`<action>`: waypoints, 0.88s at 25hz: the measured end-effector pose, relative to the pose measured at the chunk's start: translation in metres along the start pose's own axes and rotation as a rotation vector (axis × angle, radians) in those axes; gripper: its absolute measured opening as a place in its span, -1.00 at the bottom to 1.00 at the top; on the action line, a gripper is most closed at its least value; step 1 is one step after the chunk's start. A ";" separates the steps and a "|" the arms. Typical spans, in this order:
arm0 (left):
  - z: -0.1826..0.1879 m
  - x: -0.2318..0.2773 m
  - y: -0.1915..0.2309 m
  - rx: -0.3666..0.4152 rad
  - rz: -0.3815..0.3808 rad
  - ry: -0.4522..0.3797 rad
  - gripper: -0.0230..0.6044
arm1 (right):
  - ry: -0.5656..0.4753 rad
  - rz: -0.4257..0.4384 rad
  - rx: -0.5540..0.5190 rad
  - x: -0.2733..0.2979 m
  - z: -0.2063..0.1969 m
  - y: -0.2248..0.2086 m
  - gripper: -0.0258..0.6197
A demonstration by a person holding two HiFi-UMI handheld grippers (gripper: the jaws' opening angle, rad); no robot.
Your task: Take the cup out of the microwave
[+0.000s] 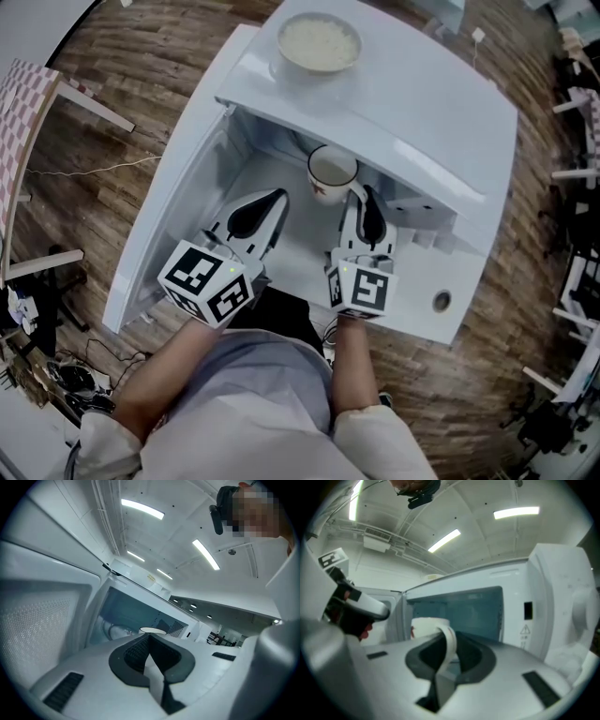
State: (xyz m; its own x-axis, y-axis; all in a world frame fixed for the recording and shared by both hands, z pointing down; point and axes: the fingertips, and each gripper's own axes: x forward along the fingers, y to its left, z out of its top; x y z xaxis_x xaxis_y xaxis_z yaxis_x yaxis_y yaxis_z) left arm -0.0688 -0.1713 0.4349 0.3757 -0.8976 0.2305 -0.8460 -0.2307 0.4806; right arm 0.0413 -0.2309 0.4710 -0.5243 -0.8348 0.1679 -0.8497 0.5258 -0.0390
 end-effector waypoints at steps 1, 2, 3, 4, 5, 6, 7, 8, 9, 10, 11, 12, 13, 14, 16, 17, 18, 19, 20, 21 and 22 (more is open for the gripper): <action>-0.001 -0.001 -0.001 -0.001 0.002 -0.001 -0.90 | 0.001 0.003 0.003 -0.004 0.000 0.001 -0.72; -0.001 -0.003 -0.002 -0.001 0.003 -0.002 -0.90 | 0.001 0.007 0.006 -0.007 0.000 0.002 -0.72; -0.001 -0.004 -0.002 0.000 0.004 -0.004 -0.90 | -0.001 0.011 0.008 -0.009 0.001 0.003 -0.72; -0.001 -0.005 -0.003 0.001 0.003 -0.006 -0.90 | -0.003 0.016 0.008 -0.011 0.002 0.005 -0.72; -0.001 -0.006 -0.004 0.002 0.003 -0.007 -0.90 | -0.005 0.020 0.009 -0.013 0.003 0.007 -0.72; -0.001 -0.007 -0.004 0.003 0.003 -0.009 -0.90 | -0.005 0.025 0.011 -0.016 0.004 0.008 -0.72; -0.001 -0.008 -0.005 0.002 0.004 -0.011 -0.90 | -0.006 0.030 0.013 -0.018 0.005 0.010 -0.72; -0.001 -0.010 -0.005 0.001 0.006 -0.013 -0.90 | -0.006 0.034 0.014 -0.021 0.006 0.011 -0.72; 0.000 -0.011 -0.005 -0.001 0.008 -0.016 -0.90 | -0.007 0.039 0.015 -0.023 0.007 0.012 -0.72; 0.000 -0.011 -0.005 -0.002 0.011 -0.019 -0.90 | -0.009 0.042 0.015 -0.026 0.008 0.013 -0.72; 0.000 -0.012 -0.005 -0.003 0.014 -0.021 -0.90 | -0.010 0.046 0.016 -0.029 0.008 0.014 -0.72; 0.000 -0.012 -0.005 -0.003 0.017 -0.022 -0.90 | -0.012 0.050 0.016 -0.031 0.009 0.015 -0.72; 0.000 -0.013 -0.006 -0.002 0.019 -0.023 -0.90 | -0.012 0.054 0.017 -0.034 0.010 0.016 -0.72; 0.000 -0.014 -0.006 -0.001 0.020 -0.025 -0.90 | -0.010 0.058 0.018 -0.037 0.010 0.016 -0.72; 0.001 -0.016 -0.008 0.002 0.022 -0.029 -0.90 | -0.010 0.064 0.016 -0.042 0.011 0.017 -0.72; 0.001 -0.018 -0.008 0.004 0.023 -0.031 -0.90 | -0.011 0.068 0.013 -0.044 0.012 0.017 -0.72; 0.002 -0.018 -0.008 0.005 0.024 -0.033 -0.90 | -0.013 0.071 0.011 -0.045 0.013 0.018 -0.72; 0.002 -0.019 -0.007 0.006 0.025 -0.035 -0.90 | -0.015 0.074 0.010 -0.046 0.014 0.018 -0.72; 0.001 -0.020 -0.007 0.006 0.026 -0.035 -0.90 | -0.015 0.076 0.010 -0.047 0.015 0.020 -0.72; 0.001 -0.021 -0.007 0.005 0.027 -0.035 -0.90 | -0.015 0.078 0.010 -0.049 0.017 0.021 -0.72; 0.000 -0.022 -0.008 0.005 0.027 -0.035 -0.90 | -0.016 0.080 0.008 -0.050 0.018 0.022 -0.72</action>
State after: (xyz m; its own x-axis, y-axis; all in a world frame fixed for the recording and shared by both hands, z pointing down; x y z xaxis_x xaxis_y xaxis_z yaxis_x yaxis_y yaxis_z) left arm -0.0708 -0.1500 0.4260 0.3396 -0.9160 0.2136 -0.8574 -0.2080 0.4708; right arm 0.0480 -0.1804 0.4440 -0.5915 -0.7926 0.1480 -0.8053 0.5898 -0.0598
